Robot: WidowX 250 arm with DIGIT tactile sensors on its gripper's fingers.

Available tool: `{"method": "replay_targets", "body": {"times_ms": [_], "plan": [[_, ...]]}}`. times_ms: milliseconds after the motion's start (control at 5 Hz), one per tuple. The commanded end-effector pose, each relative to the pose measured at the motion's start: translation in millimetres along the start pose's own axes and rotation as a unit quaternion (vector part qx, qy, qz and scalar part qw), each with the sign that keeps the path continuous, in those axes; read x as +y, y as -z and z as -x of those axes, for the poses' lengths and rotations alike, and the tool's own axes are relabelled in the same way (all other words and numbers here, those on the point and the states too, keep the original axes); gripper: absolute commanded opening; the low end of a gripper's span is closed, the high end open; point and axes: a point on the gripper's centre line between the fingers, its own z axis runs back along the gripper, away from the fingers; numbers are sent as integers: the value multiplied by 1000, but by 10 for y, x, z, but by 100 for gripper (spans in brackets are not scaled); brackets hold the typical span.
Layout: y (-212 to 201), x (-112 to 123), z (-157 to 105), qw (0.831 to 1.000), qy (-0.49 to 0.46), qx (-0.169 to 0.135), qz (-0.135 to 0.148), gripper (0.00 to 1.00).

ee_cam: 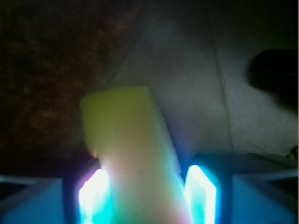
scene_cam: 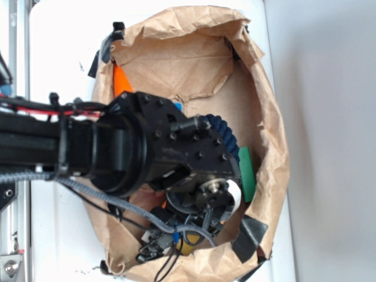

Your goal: Grab the green sponge.

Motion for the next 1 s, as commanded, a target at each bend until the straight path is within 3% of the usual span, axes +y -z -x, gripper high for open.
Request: {"method": "replay_targets", "body": {"times_ms": [0, 200, 400, 600, 800], "plan": [[-306, 81, 13, 999, -33, -34, 1, 0], [-643, 137, 35, 993, -91, -69, -12, 0], [-1059, 202, 61, 983, -163, -82, -21, 0], [-1257, 198, 96, 973, -205, -92, -49, 0], [-1434, 157, 124, 949, -280, -81, -119, 0]]}}
